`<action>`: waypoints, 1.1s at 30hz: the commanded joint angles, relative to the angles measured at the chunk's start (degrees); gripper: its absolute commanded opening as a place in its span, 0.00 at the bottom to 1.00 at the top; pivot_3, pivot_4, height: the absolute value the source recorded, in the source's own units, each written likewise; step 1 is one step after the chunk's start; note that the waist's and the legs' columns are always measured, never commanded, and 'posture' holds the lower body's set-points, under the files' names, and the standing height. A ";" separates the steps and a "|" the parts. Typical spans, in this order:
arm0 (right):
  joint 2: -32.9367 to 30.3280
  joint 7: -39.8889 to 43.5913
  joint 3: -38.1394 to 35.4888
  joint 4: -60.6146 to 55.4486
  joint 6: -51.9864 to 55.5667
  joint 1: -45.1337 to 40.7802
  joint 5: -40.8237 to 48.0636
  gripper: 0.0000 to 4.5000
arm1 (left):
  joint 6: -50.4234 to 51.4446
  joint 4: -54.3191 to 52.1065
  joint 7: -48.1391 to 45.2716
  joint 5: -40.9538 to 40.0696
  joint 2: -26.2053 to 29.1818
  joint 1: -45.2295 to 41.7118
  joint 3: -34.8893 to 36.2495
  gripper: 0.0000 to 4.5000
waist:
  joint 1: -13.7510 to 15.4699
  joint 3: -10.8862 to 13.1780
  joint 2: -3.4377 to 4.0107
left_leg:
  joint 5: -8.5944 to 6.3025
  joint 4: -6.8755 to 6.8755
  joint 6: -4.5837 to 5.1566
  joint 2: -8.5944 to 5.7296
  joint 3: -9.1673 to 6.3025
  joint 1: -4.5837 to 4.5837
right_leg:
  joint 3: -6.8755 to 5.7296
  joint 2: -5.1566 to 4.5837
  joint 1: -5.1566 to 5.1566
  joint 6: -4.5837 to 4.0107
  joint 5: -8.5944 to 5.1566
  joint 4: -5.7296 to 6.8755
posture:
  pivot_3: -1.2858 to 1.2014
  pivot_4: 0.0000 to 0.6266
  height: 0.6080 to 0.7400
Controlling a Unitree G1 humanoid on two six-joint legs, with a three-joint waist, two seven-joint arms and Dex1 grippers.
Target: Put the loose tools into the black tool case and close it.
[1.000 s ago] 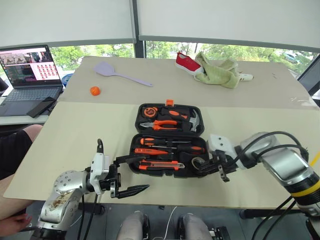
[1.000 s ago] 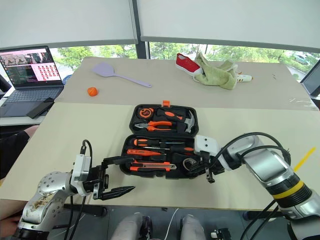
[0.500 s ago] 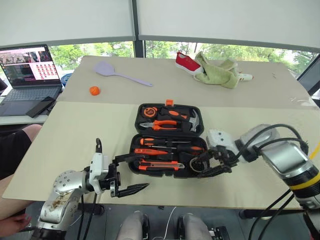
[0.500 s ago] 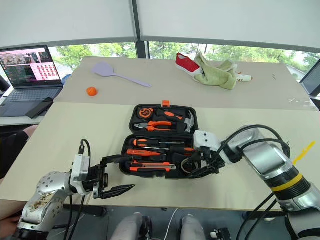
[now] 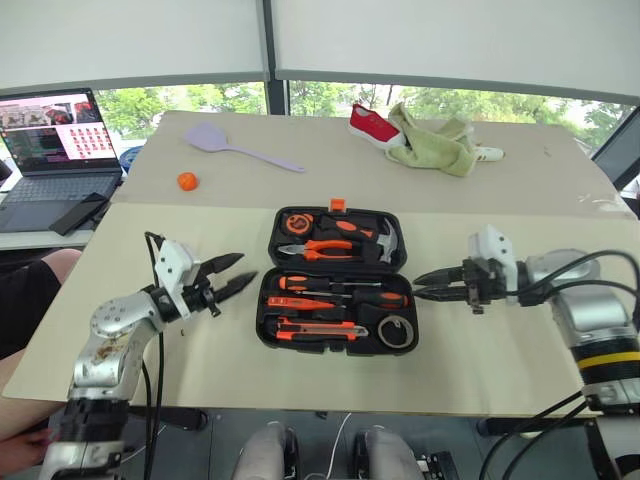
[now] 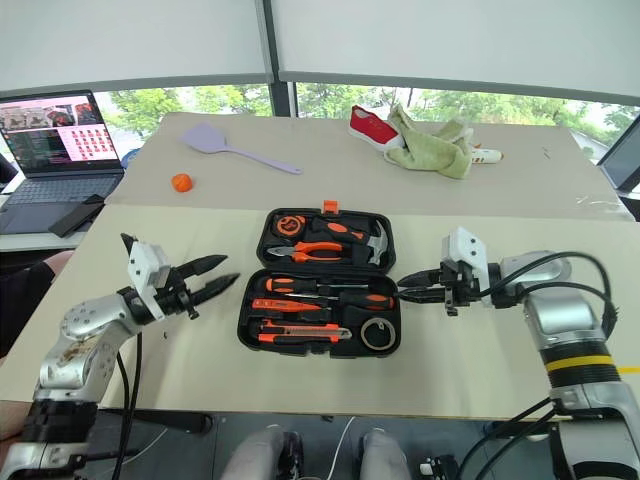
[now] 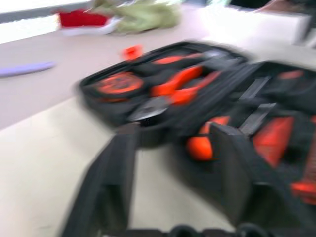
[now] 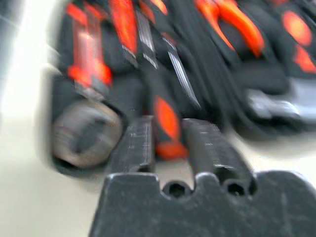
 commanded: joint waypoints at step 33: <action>-6.39 -4.22 -11.88 -19.85 28.60 10.50 12.64 0.41 | 37.32 -13.56 -4.14 -9.02 5.57 -3.56 0.34 0.43 | -0.07 0.02 -0.01 | 0.01 -0.07 -0.03 0.08 -0.05 0.06 | 0.12 0.02 -0.03 0.00 -0.02 0.05 | 0.52 0.24 1.00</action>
